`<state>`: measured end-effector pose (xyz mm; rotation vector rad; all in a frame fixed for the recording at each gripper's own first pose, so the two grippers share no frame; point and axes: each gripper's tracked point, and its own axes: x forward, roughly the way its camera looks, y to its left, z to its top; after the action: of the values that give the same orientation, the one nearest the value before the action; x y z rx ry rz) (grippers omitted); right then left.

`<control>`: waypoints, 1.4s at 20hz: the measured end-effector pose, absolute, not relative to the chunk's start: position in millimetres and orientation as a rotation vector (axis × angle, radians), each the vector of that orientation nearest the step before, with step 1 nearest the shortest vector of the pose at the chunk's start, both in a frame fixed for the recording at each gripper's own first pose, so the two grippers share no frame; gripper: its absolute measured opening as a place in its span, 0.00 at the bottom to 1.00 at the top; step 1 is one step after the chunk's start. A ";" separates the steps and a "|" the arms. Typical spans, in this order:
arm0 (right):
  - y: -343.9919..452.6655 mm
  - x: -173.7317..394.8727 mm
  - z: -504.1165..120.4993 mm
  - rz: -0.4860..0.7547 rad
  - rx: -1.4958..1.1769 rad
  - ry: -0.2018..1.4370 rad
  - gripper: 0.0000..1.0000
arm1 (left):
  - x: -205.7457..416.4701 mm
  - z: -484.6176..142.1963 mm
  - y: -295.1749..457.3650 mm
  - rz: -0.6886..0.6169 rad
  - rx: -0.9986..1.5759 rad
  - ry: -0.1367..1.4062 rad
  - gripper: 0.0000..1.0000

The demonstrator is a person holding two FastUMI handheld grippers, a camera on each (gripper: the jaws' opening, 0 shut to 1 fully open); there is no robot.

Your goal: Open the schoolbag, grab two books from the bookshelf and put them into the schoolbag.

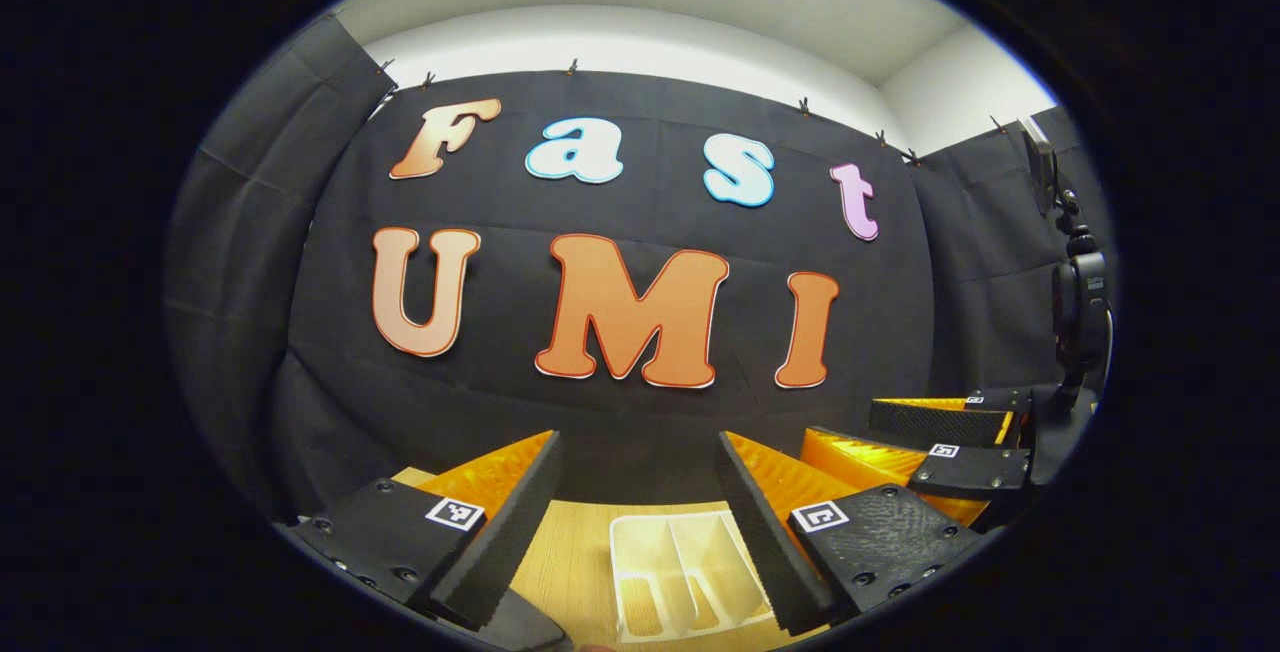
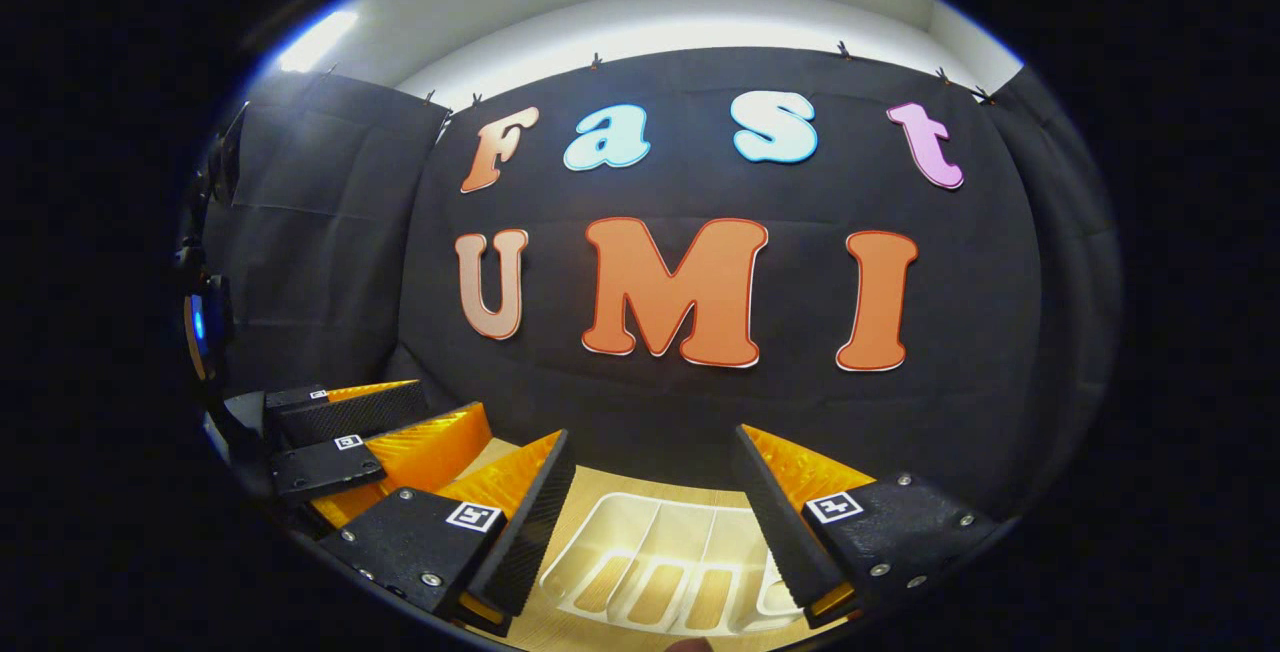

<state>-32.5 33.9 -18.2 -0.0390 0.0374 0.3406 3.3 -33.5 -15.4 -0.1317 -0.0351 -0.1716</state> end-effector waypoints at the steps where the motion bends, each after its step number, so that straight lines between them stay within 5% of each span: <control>1: 34.6 -39.0 -21.8 0.344 -0.031 0.046 0.95 | 4.8 -17.1 -36.1 -0.174 -0.121 -0.036 0.94; 28: 65.5 -53.8 -28.4 0.199 -0.003 0.033 0.95 | -17.5 -30.5 38.5 -0.163 -0.105 -0.055 0.96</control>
<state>-53.8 65.5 -28.4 -0.0031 0.0328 0.1991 -17.5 38.5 -30.5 -0.1049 -0.0547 -0.1632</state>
